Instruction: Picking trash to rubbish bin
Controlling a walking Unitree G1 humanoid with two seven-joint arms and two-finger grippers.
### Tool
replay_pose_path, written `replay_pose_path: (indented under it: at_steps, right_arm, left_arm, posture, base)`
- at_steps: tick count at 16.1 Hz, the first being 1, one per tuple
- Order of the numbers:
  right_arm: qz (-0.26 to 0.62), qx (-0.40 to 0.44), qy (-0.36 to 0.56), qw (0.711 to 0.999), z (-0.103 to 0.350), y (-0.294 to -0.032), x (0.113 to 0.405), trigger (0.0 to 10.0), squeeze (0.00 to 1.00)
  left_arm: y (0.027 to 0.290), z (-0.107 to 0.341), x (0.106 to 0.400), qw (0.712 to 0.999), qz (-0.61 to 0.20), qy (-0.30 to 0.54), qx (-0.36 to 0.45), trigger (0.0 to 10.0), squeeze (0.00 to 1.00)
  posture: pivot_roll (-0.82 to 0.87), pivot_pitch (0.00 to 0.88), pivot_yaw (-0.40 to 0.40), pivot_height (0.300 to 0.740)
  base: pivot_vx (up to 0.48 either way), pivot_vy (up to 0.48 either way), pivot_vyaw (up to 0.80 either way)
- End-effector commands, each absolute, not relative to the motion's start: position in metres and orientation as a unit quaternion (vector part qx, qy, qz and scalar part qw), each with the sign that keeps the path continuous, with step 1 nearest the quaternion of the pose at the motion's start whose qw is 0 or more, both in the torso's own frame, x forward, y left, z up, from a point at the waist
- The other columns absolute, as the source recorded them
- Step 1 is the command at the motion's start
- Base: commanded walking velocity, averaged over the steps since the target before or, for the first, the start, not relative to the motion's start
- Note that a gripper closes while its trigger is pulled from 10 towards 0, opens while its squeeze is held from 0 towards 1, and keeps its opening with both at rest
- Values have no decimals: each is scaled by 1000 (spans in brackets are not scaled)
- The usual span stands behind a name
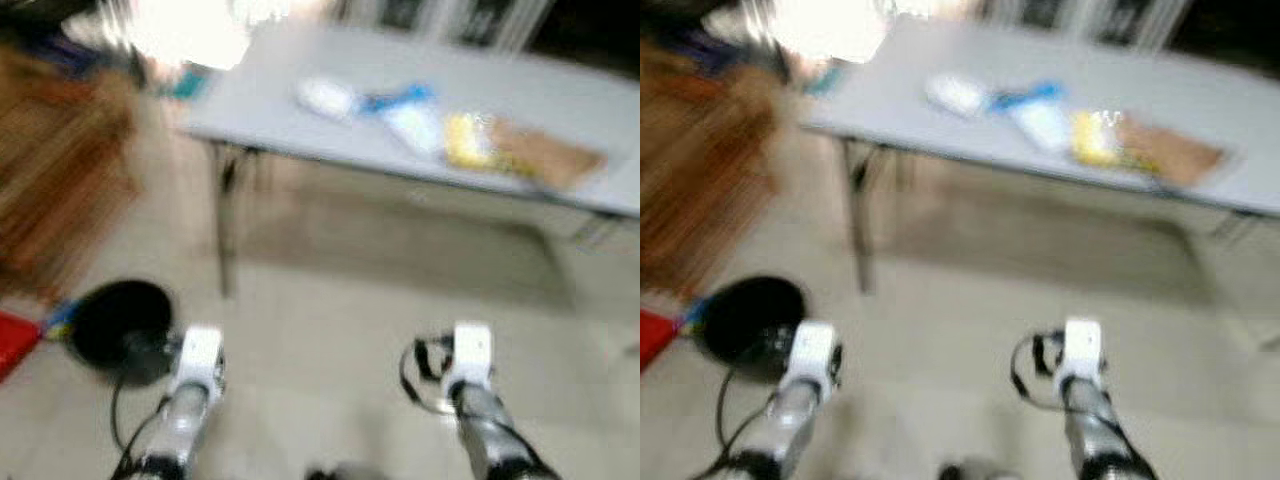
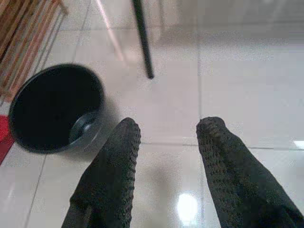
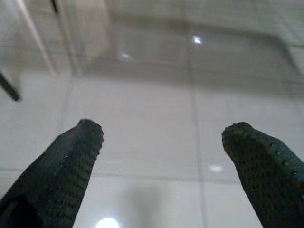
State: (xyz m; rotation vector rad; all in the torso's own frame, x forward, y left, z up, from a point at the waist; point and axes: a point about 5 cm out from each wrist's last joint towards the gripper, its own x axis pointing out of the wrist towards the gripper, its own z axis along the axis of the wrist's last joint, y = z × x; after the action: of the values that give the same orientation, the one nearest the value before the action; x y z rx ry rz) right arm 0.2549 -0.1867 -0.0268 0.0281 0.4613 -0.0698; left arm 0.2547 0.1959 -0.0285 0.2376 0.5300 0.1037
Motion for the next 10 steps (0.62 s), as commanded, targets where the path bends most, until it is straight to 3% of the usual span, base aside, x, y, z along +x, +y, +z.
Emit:
replay_pose_path:
  at_steps: [1,10]
  right_arm:
    - [-37,3,220,975,-23,-191,258,10000,0]
    - [-34,7,221,975,-25,-189,256,10000,0]
  left_arm:
    - [191,-30,254,957,48,264,113,10000,0]
    - [193,-32,251,956,45,266,117,10000,0]
  posture:
    - [-49,79,-97,740]
    - [-52,57,-90,740]
  base:
    - [0,-352,0]
    - [0,-353,0]
